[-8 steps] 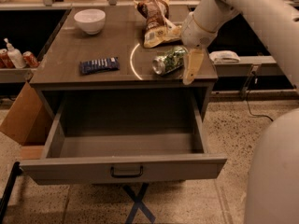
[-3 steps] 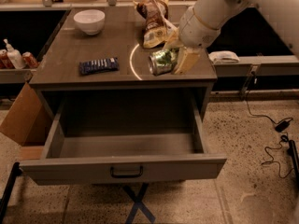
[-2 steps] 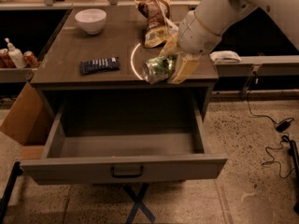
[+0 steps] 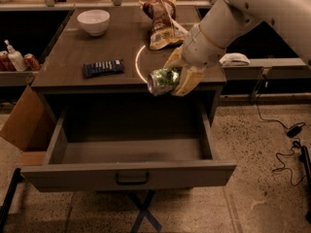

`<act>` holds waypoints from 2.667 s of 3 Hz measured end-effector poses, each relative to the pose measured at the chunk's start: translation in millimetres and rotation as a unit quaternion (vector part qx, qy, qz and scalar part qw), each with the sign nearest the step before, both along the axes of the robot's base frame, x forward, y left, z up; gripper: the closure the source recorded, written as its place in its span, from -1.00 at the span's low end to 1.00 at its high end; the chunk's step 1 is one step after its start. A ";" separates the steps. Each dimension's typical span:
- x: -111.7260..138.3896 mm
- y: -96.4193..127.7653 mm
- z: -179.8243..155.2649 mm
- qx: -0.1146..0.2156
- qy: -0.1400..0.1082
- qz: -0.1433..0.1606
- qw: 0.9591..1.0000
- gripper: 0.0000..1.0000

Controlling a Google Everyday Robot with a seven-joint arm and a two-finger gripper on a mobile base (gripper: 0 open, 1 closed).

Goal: Place green can into top drawer

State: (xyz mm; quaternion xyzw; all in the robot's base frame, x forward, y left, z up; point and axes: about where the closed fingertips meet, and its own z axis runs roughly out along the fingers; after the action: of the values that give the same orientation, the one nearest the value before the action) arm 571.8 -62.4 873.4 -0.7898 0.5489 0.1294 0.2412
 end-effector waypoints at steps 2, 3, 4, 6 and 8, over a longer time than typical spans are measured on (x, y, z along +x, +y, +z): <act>-27.9 28.9 -78.8 0.000 0.062 -0.002 0.998 1.00; -38.7 40.8 -125.5 -0.003 0.093 0.005 0.996 1.00; -41.4 43.4 -162.2 -0.012 0.113 0.000 0.994 1.00; -37.8 32.8 -221.5 -0.040 0.127 -0.055 0.989 0.23; -11.5 6.1 -242.2 -0.047 0.108 -0.117 0.986 -0.84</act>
Offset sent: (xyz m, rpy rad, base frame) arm -0.0484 0.0490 -0.1329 -0.0278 0.2033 0.0157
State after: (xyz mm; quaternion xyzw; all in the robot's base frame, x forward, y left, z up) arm 560.3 -56.3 631.2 -0.7120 0.6659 0.1590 0.1559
